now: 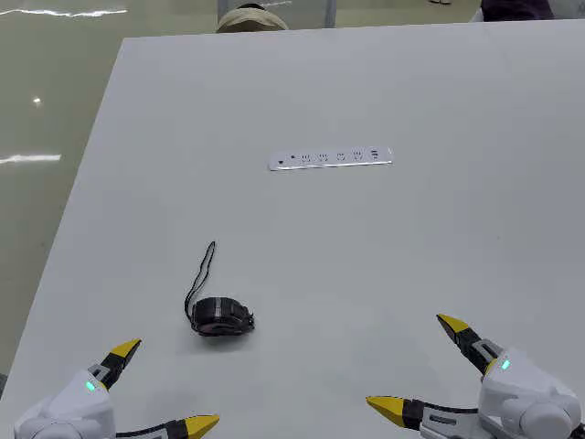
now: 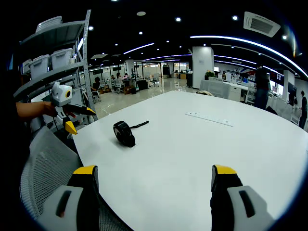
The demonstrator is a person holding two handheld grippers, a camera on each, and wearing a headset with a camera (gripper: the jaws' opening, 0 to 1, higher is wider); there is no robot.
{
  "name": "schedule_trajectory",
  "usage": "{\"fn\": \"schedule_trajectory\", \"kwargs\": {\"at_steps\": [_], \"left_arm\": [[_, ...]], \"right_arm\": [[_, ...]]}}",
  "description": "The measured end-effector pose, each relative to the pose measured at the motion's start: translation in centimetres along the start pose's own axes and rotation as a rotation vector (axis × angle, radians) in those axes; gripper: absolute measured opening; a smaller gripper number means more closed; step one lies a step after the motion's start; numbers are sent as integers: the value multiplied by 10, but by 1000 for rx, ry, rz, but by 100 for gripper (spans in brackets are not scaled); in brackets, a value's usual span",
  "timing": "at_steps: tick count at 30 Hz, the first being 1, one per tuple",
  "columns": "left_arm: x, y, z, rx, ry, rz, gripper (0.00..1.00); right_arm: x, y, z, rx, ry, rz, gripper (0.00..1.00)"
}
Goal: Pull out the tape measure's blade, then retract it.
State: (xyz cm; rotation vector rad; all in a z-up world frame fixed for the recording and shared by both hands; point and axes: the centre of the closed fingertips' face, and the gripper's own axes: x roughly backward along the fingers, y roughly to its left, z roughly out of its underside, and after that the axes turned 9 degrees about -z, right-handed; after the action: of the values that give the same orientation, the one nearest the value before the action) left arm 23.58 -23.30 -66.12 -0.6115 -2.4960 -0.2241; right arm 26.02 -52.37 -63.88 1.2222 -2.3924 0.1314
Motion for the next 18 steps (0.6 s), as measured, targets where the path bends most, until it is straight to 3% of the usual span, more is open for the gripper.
{"fn": "schedule_trajectory", "kwargs": {"at_steps": [18], "left_arm": [[1, 1, 3, -16, 18, -7, 96]], "right_arm": [[-2, 1, 1, 3, 23, -14, 99]]}}
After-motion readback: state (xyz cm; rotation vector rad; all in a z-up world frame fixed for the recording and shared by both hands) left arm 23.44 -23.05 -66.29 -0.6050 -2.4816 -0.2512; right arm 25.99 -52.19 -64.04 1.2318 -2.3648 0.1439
